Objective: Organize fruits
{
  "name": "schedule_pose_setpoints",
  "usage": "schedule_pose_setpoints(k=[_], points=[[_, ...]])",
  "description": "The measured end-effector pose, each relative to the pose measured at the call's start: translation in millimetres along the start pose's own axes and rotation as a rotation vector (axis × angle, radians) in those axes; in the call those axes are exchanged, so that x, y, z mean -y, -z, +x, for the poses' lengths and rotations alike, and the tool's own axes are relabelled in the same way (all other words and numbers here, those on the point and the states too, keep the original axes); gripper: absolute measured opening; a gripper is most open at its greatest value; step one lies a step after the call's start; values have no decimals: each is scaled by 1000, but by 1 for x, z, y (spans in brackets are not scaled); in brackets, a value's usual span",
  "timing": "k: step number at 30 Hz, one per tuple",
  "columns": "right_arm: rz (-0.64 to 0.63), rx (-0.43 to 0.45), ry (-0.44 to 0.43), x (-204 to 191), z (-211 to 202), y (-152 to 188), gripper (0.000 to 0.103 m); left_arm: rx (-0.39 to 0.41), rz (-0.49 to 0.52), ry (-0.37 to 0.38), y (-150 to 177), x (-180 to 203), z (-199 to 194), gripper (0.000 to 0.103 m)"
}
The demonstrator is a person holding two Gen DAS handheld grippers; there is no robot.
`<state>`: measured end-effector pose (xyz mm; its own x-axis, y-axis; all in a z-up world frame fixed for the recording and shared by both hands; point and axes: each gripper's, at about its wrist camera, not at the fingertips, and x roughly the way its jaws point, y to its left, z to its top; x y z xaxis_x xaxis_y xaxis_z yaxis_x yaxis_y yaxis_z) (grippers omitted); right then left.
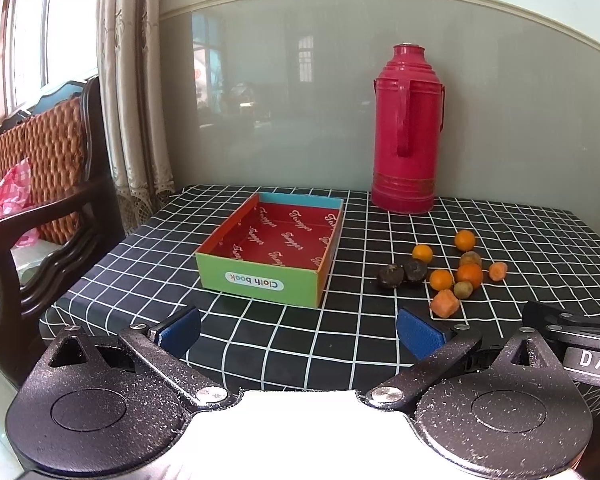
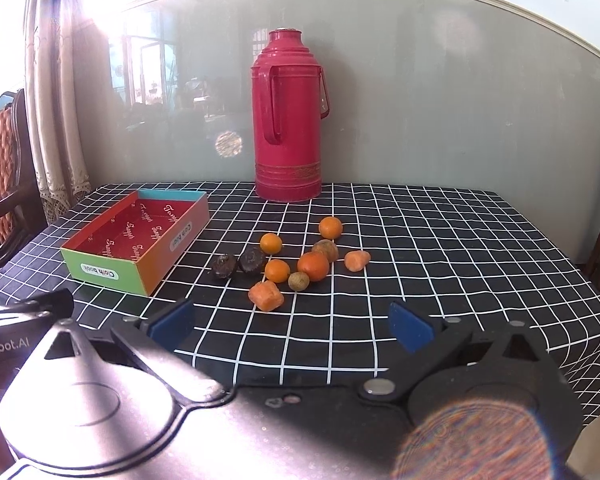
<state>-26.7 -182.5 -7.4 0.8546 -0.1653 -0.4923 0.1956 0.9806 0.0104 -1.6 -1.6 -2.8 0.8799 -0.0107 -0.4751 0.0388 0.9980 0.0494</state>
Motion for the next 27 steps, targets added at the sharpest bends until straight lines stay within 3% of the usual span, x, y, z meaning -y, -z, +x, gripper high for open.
schedule_pose_setpoints(k=[27], points=[[4, -2, 5, 3, 1, 1, 97, -4, -7, 1, 2, -2, 1, 103]])
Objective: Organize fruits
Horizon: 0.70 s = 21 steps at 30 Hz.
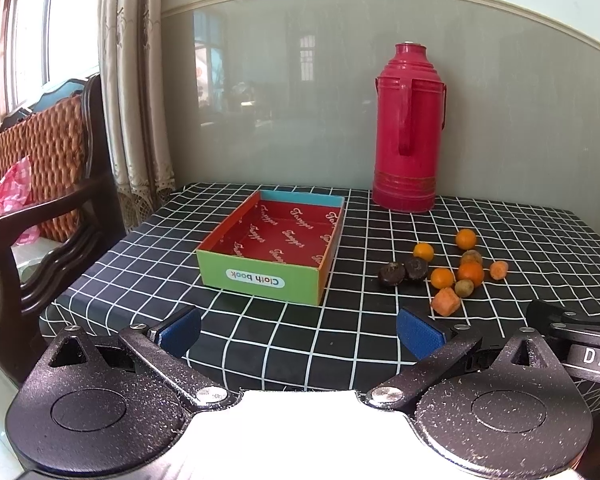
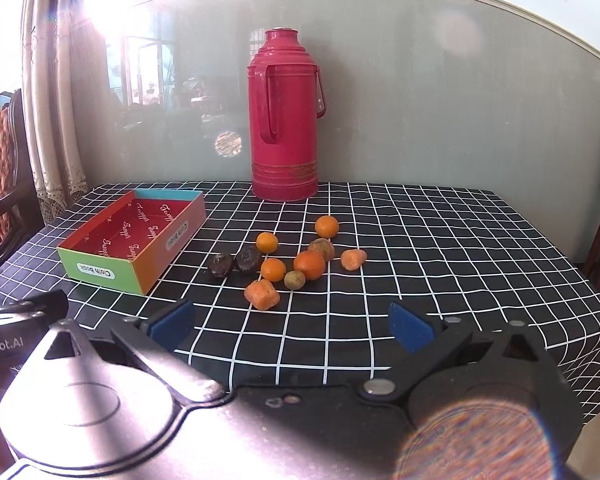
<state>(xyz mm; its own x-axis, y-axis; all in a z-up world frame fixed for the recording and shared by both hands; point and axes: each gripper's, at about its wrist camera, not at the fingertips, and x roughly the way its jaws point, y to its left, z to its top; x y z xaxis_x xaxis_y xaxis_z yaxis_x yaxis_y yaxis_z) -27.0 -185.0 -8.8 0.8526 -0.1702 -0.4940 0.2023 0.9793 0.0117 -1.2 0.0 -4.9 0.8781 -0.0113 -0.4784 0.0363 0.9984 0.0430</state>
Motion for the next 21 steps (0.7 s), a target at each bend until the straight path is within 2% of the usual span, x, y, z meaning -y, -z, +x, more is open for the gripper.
schedule_pose_setpoints(k=[21], points=[[1, 4, 6, 0, -2, 0, 97, 2, -2, -1, 1, -1, -1, 103]])
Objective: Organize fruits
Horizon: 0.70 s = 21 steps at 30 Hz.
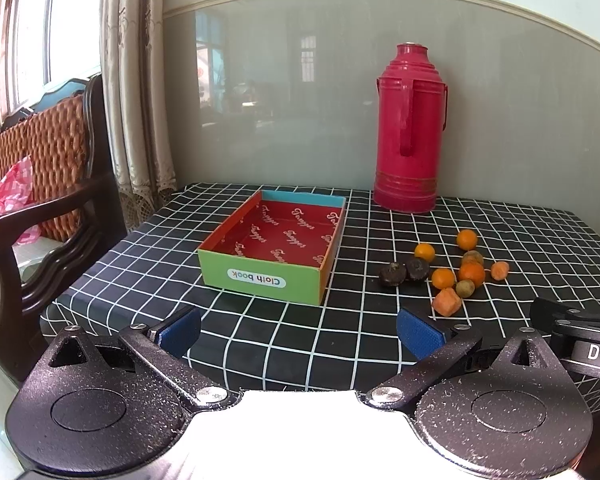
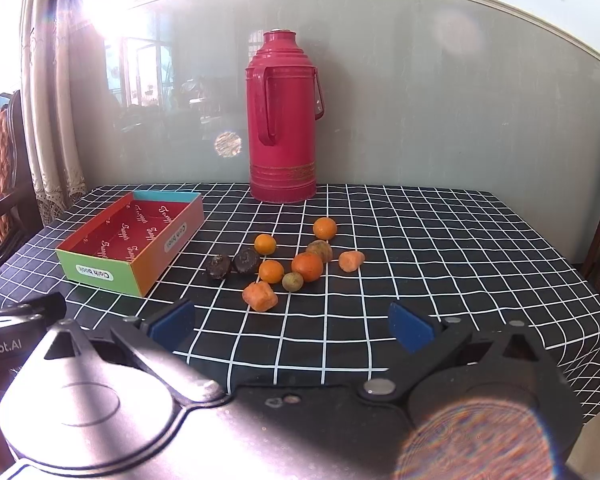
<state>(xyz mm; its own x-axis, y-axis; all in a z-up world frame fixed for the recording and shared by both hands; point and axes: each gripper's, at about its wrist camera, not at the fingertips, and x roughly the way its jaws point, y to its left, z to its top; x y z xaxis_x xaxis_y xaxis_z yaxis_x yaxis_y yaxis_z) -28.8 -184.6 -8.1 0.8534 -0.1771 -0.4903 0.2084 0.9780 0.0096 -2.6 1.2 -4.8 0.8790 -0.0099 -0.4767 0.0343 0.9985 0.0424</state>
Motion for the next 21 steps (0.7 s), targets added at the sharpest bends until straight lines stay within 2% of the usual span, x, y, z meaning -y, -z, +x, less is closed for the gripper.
schedule_pose_setpoints(k=[11, 16, 21], points=[[22, 2, 20, 10, 2, 3, 97, 22, 41, -6, 1, 8, 3, 103], [46, 37, 57, 24, 3, 7, 97, 52, 138, 15, 1, 27, 14, 103], [116, 95, 103, 57, 9, 13, 97, 54, 255, 87, 6, 59, 41, 103]])
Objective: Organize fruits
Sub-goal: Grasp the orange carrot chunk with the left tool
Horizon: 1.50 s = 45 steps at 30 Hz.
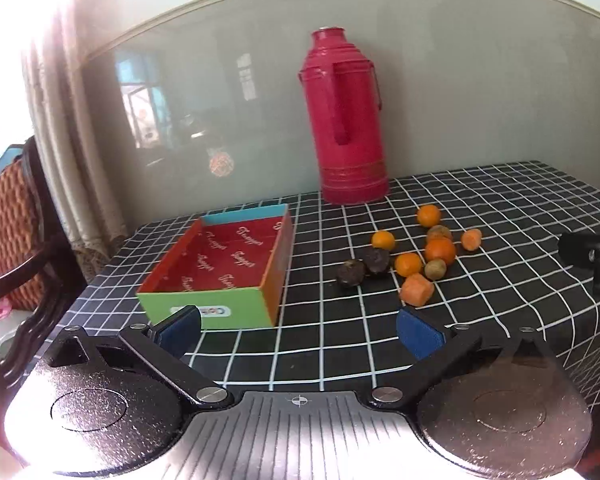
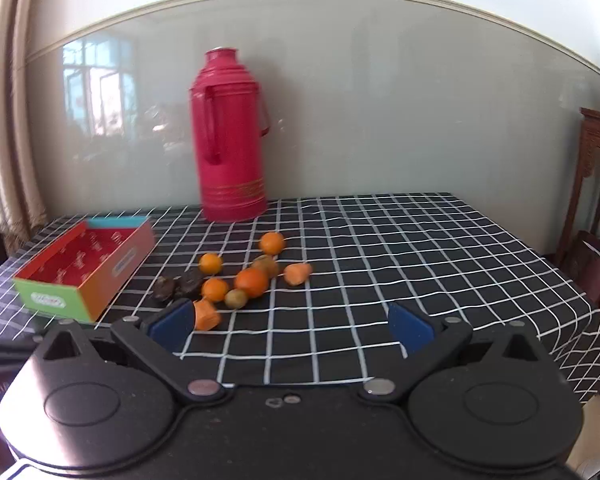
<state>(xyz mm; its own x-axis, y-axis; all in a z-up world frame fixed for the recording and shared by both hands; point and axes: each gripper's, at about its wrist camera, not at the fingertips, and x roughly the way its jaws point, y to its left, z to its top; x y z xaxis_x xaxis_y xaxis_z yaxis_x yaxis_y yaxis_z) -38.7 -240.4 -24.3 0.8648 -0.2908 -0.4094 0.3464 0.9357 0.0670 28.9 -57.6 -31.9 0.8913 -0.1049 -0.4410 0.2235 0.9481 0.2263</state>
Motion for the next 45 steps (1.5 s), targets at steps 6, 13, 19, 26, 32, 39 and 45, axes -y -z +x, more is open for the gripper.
schedule_pose_setpoints(k=[6, 13, 19, 26, 32, 39, 45], points=[[70, 47, 63, 33, 20, 4, 97, 48, 94, 88, -1, 44, 44, 103], [92, 17, 109, 50, 53, 13, 97, 31, 94, 157, -7, 73, 102, 96], [87, -11, 112, 48, 71, 18, 97, -45, 80, 224, -5, 86, 137, 73], [85, -17, 110, 45, 81, 20, 97, -56, 91, 276, 1, 95, 147, 51], [82, -34, 96, 42, 89, 23, 97, -40, 43, 292, 7, 91, 149, 27], [90, -63, 64, 36, 100, 23, 97, 11, 44, 260, 4, 82, 142, 26], [73, -78, 21, 25, 107, 25, 97, 108, -61, 82, -19, 24, 133, 26]])
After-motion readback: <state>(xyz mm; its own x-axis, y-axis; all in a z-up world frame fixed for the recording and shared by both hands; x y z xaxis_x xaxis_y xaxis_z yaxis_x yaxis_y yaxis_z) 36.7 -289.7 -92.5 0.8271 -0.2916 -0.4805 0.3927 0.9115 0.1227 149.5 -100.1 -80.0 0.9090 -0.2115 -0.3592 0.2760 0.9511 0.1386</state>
